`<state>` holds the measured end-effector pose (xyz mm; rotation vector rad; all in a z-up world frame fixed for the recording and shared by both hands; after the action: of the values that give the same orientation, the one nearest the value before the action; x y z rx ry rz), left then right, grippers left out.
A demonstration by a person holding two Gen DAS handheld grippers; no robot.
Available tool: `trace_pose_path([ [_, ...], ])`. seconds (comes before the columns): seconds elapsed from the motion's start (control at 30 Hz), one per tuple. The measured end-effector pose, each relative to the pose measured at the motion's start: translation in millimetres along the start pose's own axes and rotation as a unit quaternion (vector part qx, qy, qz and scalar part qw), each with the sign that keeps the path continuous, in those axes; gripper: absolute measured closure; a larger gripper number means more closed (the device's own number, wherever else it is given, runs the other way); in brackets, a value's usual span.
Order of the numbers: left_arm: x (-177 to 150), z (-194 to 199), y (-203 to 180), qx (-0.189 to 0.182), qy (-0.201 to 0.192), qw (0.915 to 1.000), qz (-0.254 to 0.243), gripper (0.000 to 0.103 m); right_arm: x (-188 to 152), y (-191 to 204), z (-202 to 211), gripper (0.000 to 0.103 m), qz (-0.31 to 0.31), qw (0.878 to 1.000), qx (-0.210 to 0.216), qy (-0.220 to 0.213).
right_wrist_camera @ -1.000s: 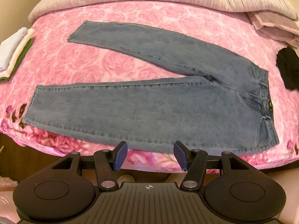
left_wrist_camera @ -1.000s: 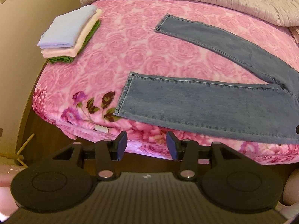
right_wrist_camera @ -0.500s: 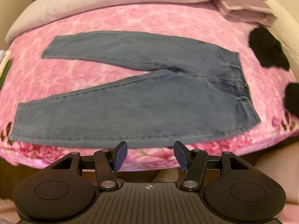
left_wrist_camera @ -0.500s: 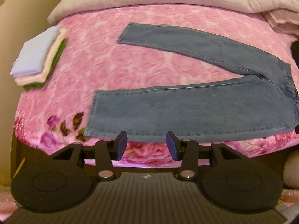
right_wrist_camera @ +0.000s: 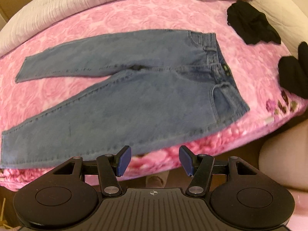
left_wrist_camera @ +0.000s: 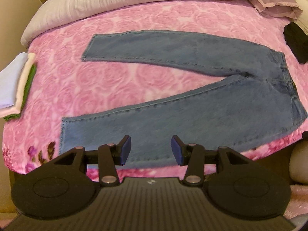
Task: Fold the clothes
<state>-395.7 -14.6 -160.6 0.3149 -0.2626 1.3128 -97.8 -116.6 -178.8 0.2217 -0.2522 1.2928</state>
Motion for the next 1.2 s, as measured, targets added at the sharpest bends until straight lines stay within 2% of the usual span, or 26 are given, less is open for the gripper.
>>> trace_pose_path([
  [0.23, 48.5, -28.4, -59.9, -0.022, -0.002, 0.9997, 0.004, 0.061, 65.7, -65.6, -11.5, 0.044, 0.031, 0.998, 0.017, -0.048],
  [0.4, 80.1, -52.3, -97.7, -0.051, -0.015, 0.9984, 0.018, 0.061, 113.7, -115.8, -37.7, 0.044, 0.029, 0.997, 0.027, -0.060],
  [0.53, 97.4, -76.8, -115.2, -0.062, -0.019, 0.9978, 0.012, 0.061, 143.9, -141.4, -70.3, 0.044, 0.058, 0.997, 0.036, -0.047],
  [0.73, 125.6, -126.1, -135.1, -0.066, -0.011, 0.9976, -0.019, 0.061, 170.7, -159.8, -122.2, 0.044, 0.098, 0.993, 0.052, -0.029],
  [0.93, 162.5, -180.9, -152.8, -0.105, -0.015, 0.9926, -0.060, 0.061, 196.7, -172.9, -176.1, 0.044, 0.128, 0.989, 0.071, -0.010],
  [1.07, 193.2, -223.4, -164.7, -0.126, -0.025, 0.9856, -0.110, 0.061, 231.8, -177.6, -206.6, 0.044, 0.164, 0.983, 0.074, -0.032],
  [1.2, 229.9, -261.5, -168.9, -0.141, -0.043, 0.9734, -0.175, 0.061, 270.4, -181.4, -237.6, 0.044, 0.203, 0.974, 0.076, -0.059],
])
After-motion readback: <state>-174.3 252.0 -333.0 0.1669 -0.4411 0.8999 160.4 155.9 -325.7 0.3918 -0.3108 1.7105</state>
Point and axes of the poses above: each gripper's, at about its wrist camera, not at the fingertips, and z roughly against the way its jaws point, y to its left, x to its top, the point moved 1 cm from there along -z, roughly the way its jaws point, and after that the axes turned 3 degrees about z, right-handed, at the moved point
